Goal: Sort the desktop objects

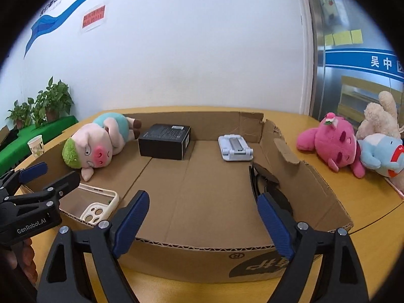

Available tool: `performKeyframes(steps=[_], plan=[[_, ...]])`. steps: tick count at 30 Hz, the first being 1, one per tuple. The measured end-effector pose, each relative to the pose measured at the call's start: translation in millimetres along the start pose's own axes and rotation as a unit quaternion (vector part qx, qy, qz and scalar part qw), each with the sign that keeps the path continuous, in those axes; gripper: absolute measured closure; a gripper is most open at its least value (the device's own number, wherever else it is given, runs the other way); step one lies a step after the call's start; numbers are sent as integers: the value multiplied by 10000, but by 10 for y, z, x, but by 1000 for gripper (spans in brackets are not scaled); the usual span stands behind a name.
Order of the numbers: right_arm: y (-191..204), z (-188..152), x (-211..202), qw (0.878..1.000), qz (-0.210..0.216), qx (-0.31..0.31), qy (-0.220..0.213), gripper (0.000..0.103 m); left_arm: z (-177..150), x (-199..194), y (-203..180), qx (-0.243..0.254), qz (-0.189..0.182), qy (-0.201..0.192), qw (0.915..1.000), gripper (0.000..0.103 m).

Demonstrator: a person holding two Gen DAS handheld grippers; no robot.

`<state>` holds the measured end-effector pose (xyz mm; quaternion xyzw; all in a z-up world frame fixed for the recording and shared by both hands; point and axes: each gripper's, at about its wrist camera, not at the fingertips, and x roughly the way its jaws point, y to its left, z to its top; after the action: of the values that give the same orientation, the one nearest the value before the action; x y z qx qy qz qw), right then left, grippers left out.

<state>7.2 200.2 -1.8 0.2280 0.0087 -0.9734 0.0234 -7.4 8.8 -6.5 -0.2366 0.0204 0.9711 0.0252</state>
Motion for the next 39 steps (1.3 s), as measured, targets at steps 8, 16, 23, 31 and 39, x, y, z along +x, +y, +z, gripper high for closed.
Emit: performKeyframes(steps=[8,16,23,31,39], plan=[[-6,13,6,9998,-166,60,2,1,24,53,-2,18,145,42,9999,0],[-22,17,30,9999,-146,75,27,0,31,73,-3,29,137,59,9999,0],[-16,18,31,9999,-149,73,28,0,32,68,-4,28,134,60,9999,0],[-14,16,30,9999,-151,74,26,0,34,67,-4,30,137,61,9999,0],[-19,12,31,9999,-150,75,26,0,32,66,-5,30,138,61,9999,0]])
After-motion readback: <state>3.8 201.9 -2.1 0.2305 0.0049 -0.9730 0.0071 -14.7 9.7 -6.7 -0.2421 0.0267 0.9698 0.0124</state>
